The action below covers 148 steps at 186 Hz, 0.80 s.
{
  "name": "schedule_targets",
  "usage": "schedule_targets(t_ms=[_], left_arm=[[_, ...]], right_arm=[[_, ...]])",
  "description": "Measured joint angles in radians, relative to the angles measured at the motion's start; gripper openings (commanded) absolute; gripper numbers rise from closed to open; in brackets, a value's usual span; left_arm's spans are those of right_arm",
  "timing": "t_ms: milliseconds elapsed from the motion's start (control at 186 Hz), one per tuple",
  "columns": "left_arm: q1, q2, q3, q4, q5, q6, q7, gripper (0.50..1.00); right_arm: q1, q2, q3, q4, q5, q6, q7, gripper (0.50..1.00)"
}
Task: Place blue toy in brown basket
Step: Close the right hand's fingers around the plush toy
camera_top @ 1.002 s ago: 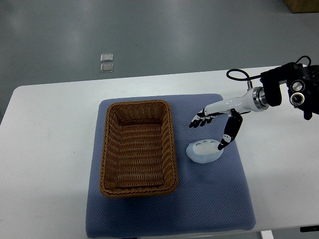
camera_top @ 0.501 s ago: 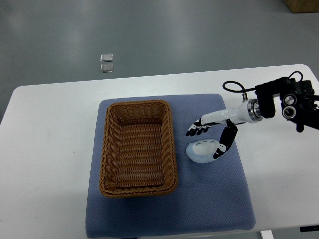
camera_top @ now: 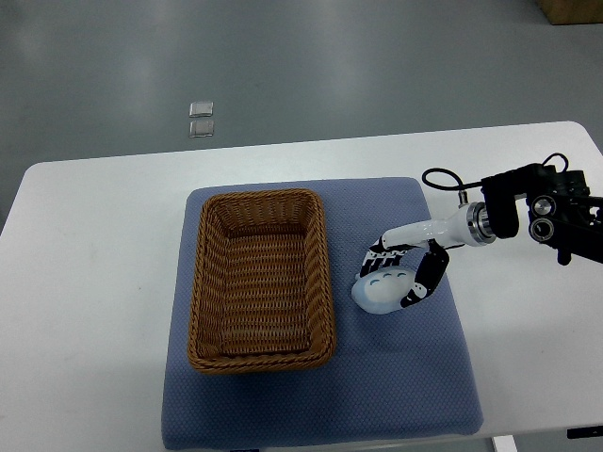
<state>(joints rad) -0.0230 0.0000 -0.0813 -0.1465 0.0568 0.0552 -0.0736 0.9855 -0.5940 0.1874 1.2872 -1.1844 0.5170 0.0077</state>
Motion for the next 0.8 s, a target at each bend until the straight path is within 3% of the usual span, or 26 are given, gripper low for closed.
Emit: schedule_targets(t_ms=[70,183,237,798], left_arm=[[0.000,0.000,0.000,0.000,0.000,0.000,0.000,1.000],[0.000,0.000,0.000,0.000,0.000,0.000,0.000,1.000],[0.000,0.000,0.000,0.000,0.000,0.000,0.000,1.000],[0.000,0.000,0.000,-0.001,0.000,0.000,0.000,1.000]], right_arm=[[-0.003,0.004,0.000,0.000,-0.005,-0.007,0.000,0.699],[-0.007,0.007,0.000,0.000,-0.017,-0.011,0.000,0.543],[-0.009,0.009,0.000,0.000,-0.020,-0.011,0.000,0.519],[0.075,-0.036,0.020,0.000,-0.019,0.007,0.003,0.527]])
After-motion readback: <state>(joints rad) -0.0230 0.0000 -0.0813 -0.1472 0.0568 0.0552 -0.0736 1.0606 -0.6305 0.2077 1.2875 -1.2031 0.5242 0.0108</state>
